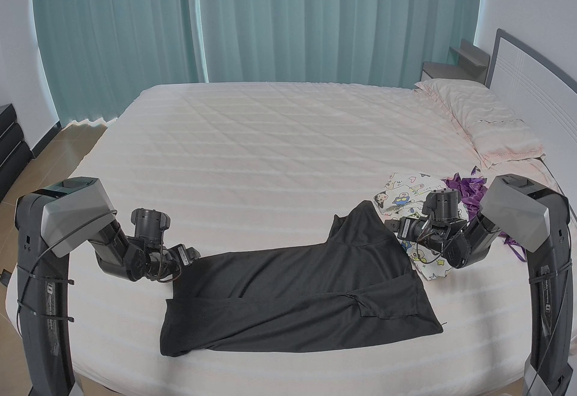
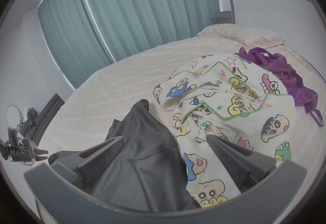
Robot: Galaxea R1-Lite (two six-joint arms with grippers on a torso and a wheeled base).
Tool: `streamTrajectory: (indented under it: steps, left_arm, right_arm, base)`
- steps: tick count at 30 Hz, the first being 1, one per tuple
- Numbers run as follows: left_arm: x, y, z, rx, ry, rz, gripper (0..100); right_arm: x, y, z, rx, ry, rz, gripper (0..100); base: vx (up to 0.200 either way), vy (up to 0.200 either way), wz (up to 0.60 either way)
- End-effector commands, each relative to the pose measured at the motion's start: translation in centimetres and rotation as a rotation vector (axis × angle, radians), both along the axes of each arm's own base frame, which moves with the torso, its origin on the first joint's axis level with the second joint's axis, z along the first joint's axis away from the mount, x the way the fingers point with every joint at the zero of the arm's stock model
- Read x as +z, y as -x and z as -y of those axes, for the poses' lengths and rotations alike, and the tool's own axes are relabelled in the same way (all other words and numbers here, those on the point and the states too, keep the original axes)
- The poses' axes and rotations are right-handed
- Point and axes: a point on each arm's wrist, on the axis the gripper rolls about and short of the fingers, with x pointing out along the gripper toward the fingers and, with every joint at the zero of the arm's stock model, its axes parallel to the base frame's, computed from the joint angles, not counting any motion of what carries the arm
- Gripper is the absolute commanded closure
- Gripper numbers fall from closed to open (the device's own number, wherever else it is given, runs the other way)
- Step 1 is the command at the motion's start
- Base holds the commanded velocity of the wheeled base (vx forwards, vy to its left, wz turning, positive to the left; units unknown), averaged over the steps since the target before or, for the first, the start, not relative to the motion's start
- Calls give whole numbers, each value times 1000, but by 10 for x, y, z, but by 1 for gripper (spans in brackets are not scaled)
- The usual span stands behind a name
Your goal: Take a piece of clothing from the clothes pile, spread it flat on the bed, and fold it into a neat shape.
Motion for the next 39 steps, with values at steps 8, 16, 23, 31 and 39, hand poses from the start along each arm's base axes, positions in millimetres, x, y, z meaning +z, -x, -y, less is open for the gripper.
streamTrajectory:
  steps: [8,16,23,31,39]
  left_arm:
    - [-11,-9,13,-47,-15,1,0]
    - [-12,-6,13,-103,-66,-18,0]
    - [-12,-5,10,-121,-104,-48,0]
    - [-10,-10,11,-133,-108,-99,0]
    - [-10,-10,9,-118,-96,-115,100]
  right_arm:
    - [-1,-9,-6,8,-3,3,0]
    - [6,-13,-13,16,-6,32,0]
    - [8,-13,-17,25,-8,38,0]
    - [7,-12,-22,38,-3,34,0]
    - [0,-23,-27,45,0,25,0]
  base:
    - [0,0,0]
    - [0,0,0]
    - [0,0,0]
    - [0,0,0]
    - [0,0,0]
